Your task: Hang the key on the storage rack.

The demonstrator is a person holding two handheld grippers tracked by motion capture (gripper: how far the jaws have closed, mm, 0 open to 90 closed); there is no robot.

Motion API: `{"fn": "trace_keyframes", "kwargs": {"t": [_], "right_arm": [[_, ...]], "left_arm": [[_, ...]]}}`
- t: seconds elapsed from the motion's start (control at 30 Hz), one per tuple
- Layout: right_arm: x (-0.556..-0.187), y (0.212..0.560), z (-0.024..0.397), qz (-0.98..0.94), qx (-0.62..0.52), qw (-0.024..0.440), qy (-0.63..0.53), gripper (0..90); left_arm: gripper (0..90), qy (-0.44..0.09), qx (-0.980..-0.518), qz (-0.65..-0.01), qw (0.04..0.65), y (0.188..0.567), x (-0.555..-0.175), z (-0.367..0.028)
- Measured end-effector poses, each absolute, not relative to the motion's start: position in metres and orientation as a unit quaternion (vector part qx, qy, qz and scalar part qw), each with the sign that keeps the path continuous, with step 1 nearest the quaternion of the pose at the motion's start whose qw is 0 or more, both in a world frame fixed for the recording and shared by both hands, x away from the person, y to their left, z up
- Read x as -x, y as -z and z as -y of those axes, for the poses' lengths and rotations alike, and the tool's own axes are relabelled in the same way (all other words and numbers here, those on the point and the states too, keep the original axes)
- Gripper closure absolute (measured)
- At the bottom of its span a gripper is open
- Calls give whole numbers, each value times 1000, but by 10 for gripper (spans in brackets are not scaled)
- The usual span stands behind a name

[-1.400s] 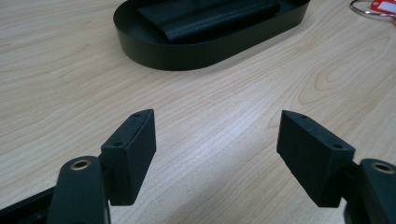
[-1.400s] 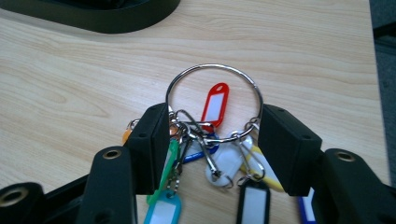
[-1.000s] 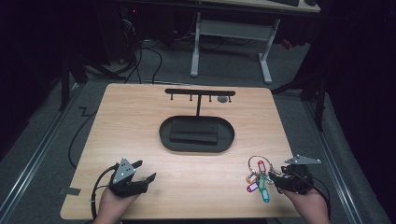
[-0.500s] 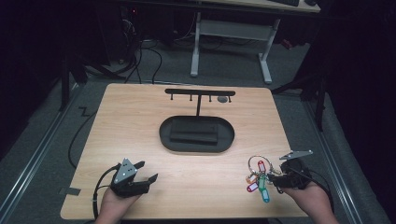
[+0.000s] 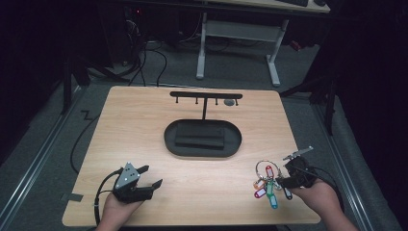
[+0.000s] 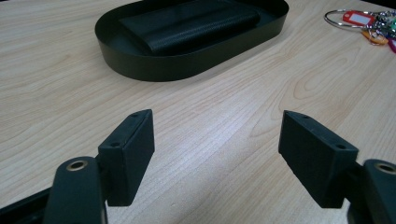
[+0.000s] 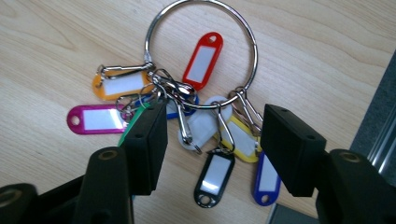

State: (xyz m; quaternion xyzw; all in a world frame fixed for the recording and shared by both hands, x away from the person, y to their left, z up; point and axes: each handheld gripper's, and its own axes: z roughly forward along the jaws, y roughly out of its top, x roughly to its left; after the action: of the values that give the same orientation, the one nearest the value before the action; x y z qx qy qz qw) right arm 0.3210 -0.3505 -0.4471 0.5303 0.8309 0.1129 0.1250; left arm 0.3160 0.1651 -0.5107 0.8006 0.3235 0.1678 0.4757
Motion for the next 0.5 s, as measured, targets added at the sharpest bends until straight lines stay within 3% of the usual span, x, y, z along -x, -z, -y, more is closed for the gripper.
{"fn": "trace_keyframes", "kwargs": {"t": [0.17, 0.33, 0.5], "right_arm": [[-328, 447, 354, -831, -535, 112, -103, 475], [-346, 450, 357, -830, -542, 94, -91, 578], [-364, 456, 355, -830, -547, 81, -73, 606]], "left_arm": [[279, -165, -802, -324, 474, 512, -317, -161], [283, -168, -803, -320, 474, 511, -314, -161], [284, -165, -804, -323, 471, 512, -314, -162]]}}
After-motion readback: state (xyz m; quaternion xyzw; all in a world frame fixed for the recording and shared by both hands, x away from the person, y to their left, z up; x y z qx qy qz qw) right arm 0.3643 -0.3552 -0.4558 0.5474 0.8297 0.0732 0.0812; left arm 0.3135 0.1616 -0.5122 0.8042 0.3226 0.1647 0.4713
